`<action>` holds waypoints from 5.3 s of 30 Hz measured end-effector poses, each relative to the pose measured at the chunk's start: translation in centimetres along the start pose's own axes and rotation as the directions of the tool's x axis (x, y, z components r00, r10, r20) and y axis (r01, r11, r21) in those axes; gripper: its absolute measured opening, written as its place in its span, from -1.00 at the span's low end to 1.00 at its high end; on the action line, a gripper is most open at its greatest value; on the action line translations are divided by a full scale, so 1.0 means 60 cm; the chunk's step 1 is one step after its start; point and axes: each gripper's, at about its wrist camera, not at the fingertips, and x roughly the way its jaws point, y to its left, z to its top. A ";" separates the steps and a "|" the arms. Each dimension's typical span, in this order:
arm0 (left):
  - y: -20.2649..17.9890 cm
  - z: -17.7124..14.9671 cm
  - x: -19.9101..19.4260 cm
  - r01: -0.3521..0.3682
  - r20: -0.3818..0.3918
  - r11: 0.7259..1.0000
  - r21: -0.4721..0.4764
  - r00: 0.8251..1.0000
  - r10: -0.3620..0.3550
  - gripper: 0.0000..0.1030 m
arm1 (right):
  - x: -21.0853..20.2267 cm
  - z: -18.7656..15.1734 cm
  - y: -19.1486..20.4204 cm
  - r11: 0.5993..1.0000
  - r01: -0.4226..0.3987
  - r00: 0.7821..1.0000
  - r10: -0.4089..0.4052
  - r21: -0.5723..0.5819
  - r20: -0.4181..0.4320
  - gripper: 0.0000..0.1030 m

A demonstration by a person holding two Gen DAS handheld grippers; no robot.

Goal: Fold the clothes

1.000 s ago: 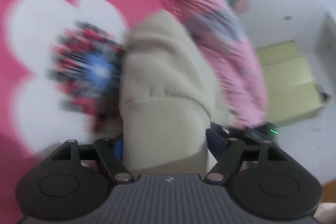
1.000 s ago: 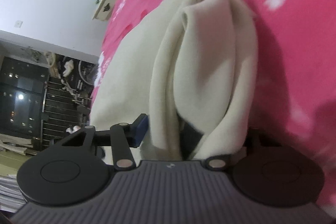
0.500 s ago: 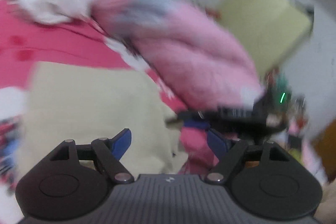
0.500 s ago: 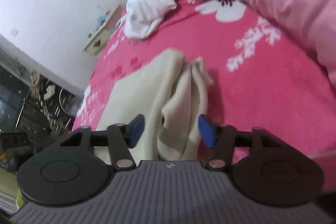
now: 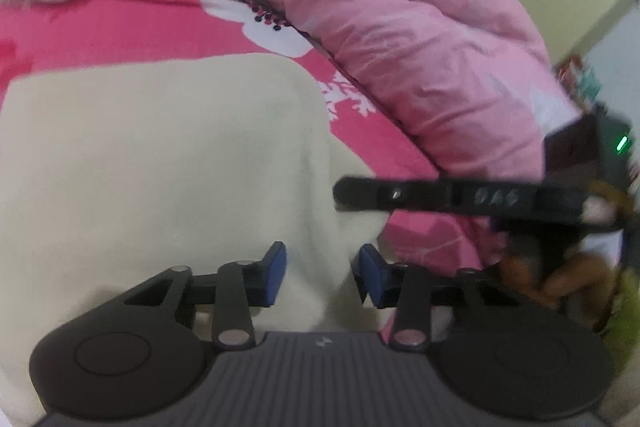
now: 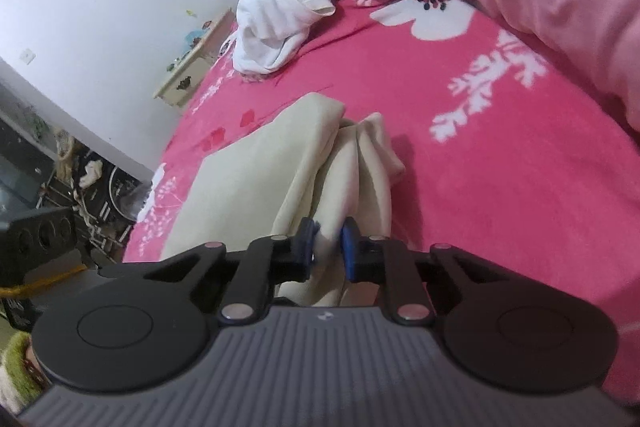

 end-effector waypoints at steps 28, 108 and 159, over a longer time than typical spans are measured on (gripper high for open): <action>0.034 0.007 0.001 0.362 0.188 0.905 -0.223 0.927 -0.325 -0.65 | 0.014 -0.045 -0.038 0.977 -0.068 0.993 0.087 0.200 -0.084 -0.82; 0.207 -0.228 -0.157 0.203 0.373 0.904 -0.376 0.926 -0.053 0.57 | 0.130 0.106 0.276 0.799 0.112 0.988 -0.151 -0.591 -0.018 0.27; 0.151 -0.225 -0.243 0.151 0.501 0.934 -0.323 0.865 0.033 0.32 | 0.085 0.081 0.178 0.932 0.012 0.995 -0.047 -0.362 -0.086 -0.86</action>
